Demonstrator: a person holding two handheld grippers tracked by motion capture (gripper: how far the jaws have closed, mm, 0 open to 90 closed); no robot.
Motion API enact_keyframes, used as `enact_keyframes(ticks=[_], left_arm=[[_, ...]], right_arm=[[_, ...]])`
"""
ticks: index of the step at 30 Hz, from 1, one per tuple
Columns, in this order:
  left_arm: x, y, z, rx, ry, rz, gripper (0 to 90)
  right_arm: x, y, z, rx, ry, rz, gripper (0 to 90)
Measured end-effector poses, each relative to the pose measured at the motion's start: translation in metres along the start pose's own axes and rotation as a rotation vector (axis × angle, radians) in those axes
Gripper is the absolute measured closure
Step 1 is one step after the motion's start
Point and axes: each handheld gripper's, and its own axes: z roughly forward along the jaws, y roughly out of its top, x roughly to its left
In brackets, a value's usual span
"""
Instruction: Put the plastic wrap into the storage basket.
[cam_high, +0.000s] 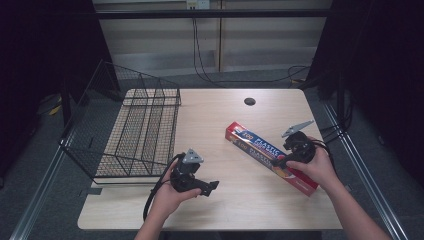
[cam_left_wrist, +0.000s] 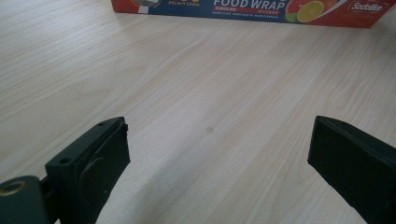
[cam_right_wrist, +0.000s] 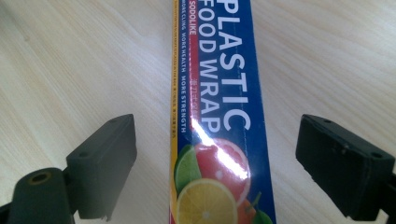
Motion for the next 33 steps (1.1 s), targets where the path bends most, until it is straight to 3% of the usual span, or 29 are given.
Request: enact_keyframes(ticks=[7, 23, 25, 28, 31, 33], left_arm=[[-0.001, -0.002, 0.002, 0.001, -0.011, -0.015, 5.2], [-0.003, -0.002, 0.006, 0.024, -0.030, 0.001, 5.2], [-0.004, -0.002, 0.007, 0.019, -0.032, -0.001, 5.2], [-0.004, -0.003, 0.008, 0.019, -0.037, -0.008, 5.2], [-0.004, -0.001, 0.007, 0.018, -0.030, -0.008, 5.0], [-0.004, 0.000, 0.005, 0.003, -0.050, -0.011, 5.1]], right_arm=[[-0.003, 0.004, 0.008, 0.063, -0.011, 0.017, 14.4], [-0.002, 0.003, 0.021, 0.129, -0.011, 0.011, 21.0], [-0.001, 0.002, 0.022, 0.127, -0.013, 0.006, 24.9], [0.001, 0.001, 0.024, 0.140, -0.014, -0.013, 39.9], [0.002, 0.002, 0.024, 0.151, -0.024, -0.027, 42.5], [0.003, 0.003, 0.024, 0.157, -0.024, -0.032, 43.8]])
